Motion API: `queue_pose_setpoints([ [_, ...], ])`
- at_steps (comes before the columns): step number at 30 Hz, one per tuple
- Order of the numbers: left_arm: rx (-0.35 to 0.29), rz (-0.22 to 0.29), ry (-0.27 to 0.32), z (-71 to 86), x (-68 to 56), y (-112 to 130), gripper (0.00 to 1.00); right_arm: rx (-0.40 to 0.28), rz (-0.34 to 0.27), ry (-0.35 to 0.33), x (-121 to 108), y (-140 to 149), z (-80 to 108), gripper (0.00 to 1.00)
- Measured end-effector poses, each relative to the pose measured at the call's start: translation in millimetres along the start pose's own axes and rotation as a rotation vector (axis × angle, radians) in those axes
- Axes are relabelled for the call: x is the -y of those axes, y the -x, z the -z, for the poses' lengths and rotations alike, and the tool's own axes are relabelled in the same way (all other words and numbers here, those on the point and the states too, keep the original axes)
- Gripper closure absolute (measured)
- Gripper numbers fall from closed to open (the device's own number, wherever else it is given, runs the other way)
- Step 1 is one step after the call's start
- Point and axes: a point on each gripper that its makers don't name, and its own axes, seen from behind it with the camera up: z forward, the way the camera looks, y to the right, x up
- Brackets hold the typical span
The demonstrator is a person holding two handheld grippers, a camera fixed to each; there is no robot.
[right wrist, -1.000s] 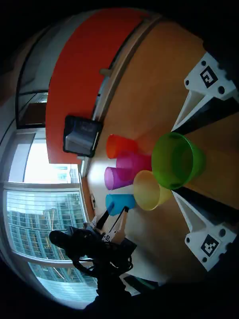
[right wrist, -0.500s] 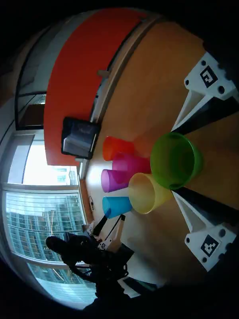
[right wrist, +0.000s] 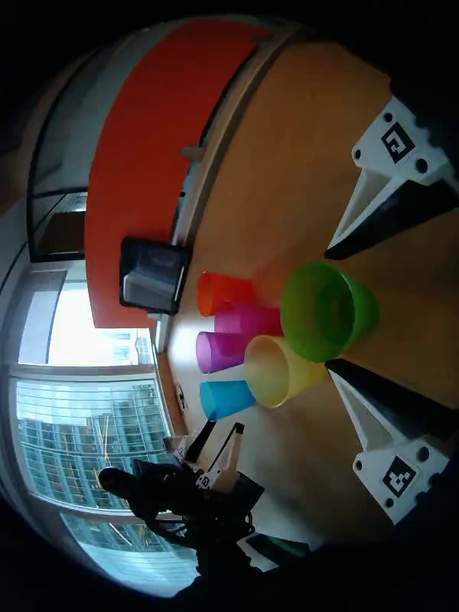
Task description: Pour water
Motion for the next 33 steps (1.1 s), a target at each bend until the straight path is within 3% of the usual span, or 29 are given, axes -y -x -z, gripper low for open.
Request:
queue_pose_setpoints([
  [14,-0.058,0.004,-0.034,37.2,-11.5,1.9,0.04,-0.036,-0.023,0.095,-5.9,5.8,49.5,0.00],
  [23,-0.158,0.001,-0.078,65.6,-18.4,-10.2,0.04,-0.082,-0.055,0.166,-8.1,6.2,78.3,0.00],
  [33,-0.307,-0.033,-0.182,93.2,-14.5,-35.8,0.04,-0.185,-0.093,0.269,-22.7,-17.2,105.1,0.00],
])
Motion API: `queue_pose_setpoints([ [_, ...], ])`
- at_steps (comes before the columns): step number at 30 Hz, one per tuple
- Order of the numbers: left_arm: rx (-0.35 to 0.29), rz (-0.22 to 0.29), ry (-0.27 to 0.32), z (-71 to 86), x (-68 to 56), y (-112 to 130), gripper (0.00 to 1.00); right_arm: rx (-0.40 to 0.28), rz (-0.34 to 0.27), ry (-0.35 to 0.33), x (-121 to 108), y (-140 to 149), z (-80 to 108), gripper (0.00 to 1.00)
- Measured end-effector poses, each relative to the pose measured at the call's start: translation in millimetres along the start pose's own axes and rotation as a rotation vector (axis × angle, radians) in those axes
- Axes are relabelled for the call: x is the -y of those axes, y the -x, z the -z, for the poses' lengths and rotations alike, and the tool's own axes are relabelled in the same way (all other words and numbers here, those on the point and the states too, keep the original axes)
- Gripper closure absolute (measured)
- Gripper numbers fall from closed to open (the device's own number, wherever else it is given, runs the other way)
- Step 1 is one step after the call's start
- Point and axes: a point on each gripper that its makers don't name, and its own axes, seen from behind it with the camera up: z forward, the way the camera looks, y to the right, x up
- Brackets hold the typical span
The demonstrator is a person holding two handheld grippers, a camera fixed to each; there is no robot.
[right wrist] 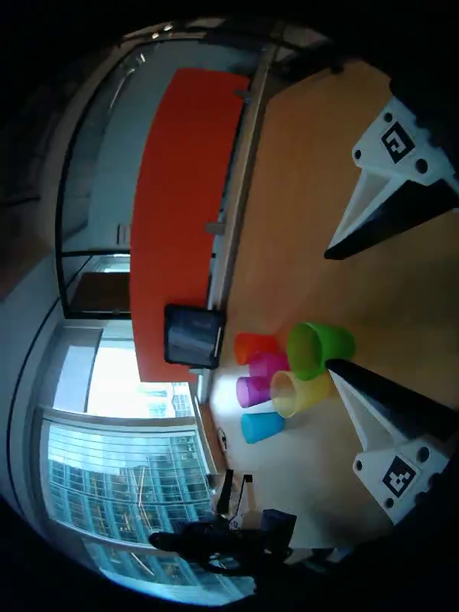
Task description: Pour water
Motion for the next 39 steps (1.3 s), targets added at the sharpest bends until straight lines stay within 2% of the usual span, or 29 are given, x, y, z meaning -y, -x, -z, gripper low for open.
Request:
queue_pose_setpoints([
  [5,-0.084,-0.016,-0.061,8.4,4.2,-16.0,0.04,-0.056,-0.005,0.063,-9.2,-14.8,1.2,0.00],
  [9,-0.147,-0.007,-0.109,16.3,8.9,-26.9,0.04,-0.104,-0.009,0.104,-11.6,-25.3,1.0,0.00],
  [17,-0.227,0.014,-0.192,30.5,18.7,-38.8,0.04,-0.180,-0.012,0.204,-20.8,-40.7,1.2,0.00],
  [23,-0.258,0.035,-0.249,33.5,27.7,-41.9,0.04,-0.223,-0.012,0.296,-31.5,-45.1,4.5,0.00],
  [30,-0.276,0.089,-0.275,28.8,28.2,-42.0,0.04,-0.267,-0.045,0.377,-40.2,-49.2,9.7,0.00],
  [39,-0.292,0.102,-0.320,19.7,30.7,-40.3,0.04,-0.334,-0.081,0.458,-46.6,-67.8,21.7,0.00],
])
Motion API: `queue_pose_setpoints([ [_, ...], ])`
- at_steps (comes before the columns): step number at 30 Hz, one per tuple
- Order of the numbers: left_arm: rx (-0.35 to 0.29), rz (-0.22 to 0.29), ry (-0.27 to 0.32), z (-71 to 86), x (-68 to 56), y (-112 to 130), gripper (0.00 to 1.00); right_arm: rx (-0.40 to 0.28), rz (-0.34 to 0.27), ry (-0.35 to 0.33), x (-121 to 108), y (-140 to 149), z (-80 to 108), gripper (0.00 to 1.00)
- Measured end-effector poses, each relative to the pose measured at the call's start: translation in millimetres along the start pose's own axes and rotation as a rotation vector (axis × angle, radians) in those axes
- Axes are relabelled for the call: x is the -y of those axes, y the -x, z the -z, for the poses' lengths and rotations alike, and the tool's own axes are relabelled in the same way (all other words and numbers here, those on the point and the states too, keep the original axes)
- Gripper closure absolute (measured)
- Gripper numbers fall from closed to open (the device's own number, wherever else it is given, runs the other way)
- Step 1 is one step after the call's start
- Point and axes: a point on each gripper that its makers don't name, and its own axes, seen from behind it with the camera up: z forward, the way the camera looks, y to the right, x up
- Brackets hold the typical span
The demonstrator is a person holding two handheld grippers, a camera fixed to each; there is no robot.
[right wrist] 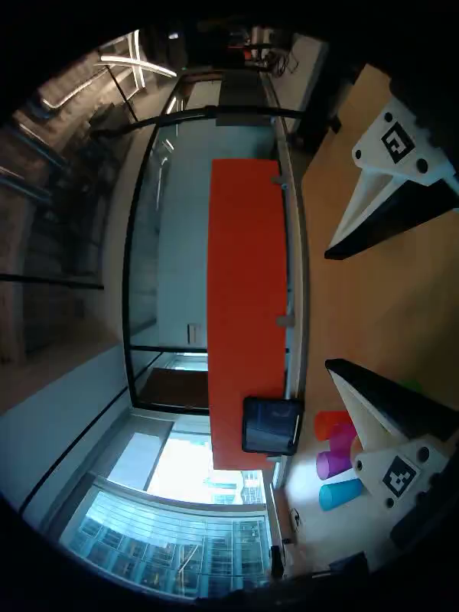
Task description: Pour water
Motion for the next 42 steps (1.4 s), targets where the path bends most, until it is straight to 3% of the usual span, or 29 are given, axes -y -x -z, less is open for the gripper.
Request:
queue_pose_setpoints([
  [11,0.002,-0.019,-0.063,-10.3,7.0,14.9,0.04,-0.004,-0.021,0.000,4.9,-4.3,3.3,0.00],
  [20,-0.009,-0.032,-0.087,-10.9,21.1,19.3,0.04,0.015,-0.020,0.011,2.3,0.4,3.1,0.00],
  [32,-0.003,0.027,-0.108,-6.6,41.0,37.1,0.04,0.010,-0.009,0.015,7.2,-4.3,3.8,0.00],
  [42,-0.004,0.042,-0.116,-6.2,48.6,43.6,0.04,0.010,0.005,0.003,17.4,-9.8,1.5,0.00],
])
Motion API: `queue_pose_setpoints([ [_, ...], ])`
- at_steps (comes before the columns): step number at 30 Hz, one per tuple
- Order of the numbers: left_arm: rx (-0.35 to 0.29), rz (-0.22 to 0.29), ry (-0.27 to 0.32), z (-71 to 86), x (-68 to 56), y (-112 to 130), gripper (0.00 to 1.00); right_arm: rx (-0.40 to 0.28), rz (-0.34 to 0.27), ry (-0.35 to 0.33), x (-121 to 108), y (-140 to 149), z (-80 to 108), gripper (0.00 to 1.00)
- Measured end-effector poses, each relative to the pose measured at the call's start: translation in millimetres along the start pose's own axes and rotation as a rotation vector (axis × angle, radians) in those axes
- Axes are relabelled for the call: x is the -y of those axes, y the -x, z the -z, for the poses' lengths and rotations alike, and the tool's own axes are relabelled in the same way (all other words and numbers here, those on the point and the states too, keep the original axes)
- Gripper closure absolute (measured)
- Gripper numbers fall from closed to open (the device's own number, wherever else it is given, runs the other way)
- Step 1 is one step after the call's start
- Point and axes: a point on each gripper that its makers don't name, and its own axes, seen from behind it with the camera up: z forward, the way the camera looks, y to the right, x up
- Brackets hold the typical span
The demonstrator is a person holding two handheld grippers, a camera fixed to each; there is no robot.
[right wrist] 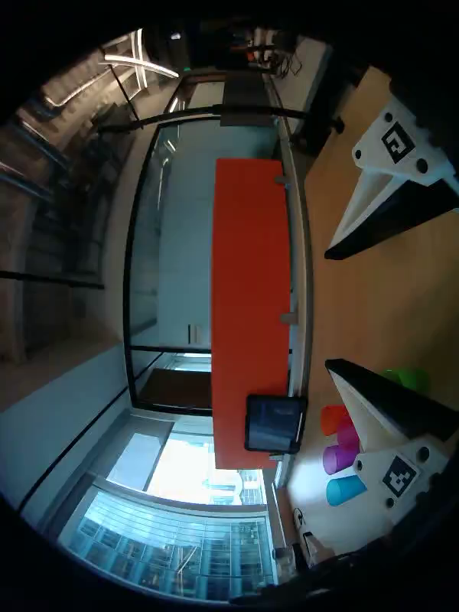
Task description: Pour water
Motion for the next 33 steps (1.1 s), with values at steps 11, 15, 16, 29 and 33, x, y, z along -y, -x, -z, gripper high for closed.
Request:
queue_pose_setpoints([
  [11,0.009,0.037,0.010,-1.5,2.5,4.1,0.04,0.006,-0.004,0.000,2.1,3.1,-2.2,0.00],
  [15,0.022,0.037,0.014,-3.4,1.7,8.0,0.04,0.008,-0.006,0.000,1.9,3.1,-2.5,0.00],
  [16,0.025,0.037,0.014,-3.8,1.6,8.7,0.04,0.008,-0.006,0.000,1.9,2.7,-2.4,0.00],
  [29,0.031,0.037,0.019,-5.3,0.4,9.4,0.04,0.009,-0.005,-0.004,2.8,1.5,0.1,0.00],
  [33,0.031,0.037,0.020,-5.3,0.5,9.4,0.04,0.004,-0.004,-0.001,0.6,-0.4,1.3,0.00],
])
